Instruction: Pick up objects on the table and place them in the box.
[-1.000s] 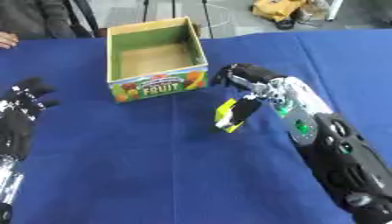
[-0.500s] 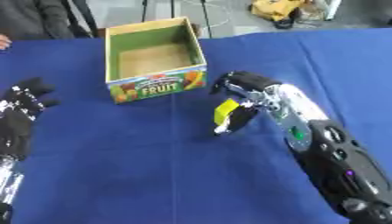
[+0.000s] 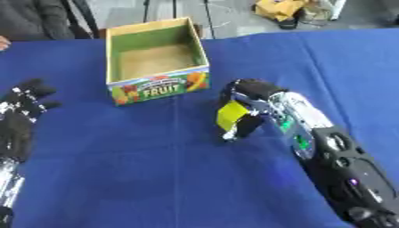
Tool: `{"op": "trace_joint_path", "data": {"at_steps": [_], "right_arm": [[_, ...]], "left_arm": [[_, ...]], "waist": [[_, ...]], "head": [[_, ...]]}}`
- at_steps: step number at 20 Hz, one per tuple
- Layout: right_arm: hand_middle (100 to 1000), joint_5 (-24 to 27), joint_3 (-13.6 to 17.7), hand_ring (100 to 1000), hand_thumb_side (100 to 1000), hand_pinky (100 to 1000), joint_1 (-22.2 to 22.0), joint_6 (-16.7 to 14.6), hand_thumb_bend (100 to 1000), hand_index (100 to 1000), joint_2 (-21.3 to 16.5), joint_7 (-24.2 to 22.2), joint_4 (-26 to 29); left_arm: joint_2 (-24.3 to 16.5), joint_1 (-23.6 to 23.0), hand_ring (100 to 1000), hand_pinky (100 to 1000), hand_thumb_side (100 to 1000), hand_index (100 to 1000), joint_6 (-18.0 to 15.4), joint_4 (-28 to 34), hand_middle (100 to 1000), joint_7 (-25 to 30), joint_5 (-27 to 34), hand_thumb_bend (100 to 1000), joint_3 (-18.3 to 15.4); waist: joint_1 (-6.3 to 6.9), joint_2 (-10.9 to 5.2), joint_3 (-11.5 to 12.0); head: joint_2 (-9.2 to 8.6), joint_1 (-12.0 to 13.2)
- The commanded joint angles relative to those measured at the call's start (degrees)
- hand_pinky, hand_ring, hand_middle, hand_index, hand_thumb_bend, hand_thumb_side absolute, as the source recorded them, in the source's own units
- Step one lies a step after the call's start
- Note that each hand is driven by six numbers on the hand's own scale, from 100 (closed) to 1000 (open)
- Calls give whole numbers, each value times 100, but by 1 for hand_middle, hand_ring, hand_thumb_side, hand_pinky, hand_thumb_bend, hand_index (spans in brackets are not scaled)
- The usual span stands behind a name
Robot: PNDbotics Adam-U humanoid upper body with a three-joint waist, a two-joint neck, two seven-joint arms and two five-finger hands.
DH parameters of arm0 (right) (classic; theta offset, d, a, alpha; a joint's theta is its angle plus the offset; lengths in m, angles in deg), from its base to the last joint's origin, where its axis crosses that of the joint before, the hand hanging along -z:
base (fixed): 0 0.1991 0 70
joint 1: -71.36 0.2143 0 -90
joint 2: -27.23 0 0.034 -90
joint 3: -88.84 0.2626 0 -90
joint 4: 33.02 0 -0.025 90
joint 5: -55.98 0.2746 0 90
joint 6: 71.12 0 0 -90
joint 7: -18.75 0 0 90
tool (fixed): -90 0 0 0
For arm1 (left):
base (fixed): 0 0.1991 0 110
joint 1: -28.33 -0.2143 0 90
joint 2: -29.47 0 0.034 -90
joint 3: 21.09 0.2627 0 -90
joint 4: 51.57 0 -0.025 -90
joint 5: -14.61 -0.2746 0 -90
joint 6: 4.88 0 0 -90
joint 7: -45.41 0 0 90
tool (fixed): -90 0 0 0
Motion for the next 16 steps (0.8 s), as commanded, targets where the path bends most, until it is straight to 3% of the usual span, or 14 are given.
{"op": "trace_joint_path", "data": {"at_steps": [1,6,12,16], "right_arm": [[623,-83,48,455,420,373,86,15,593,719,-54,93,26],[537,-82,58,371,388,285,79,85,508,691,-45,254,16],[416,-17,76,205,305,100,80,197,275,643,-35,479,-7],[405,63,82,169,280,100,84,268,189,628,-33,626,-35]], "left_arm": [[-96,51,805,711,1000,787,-10,86,622,-24,2,823,-65],[-96,47,804,712,1000,787,-9,87,622,-28,4,823,-66],[-93,46,804,711,1000,788,-9,88,622,-30,7,823,-65],[-94,45,804,711,1000,788,-8,91,622,-33,9,822,-67]], "waist": [[1,-90,-4],[10,-96,-10],[20,-95,-19],[26,-97,-13]], "head": [[-30,8],[-27,6],[-22,0],[-19,-4]]}}
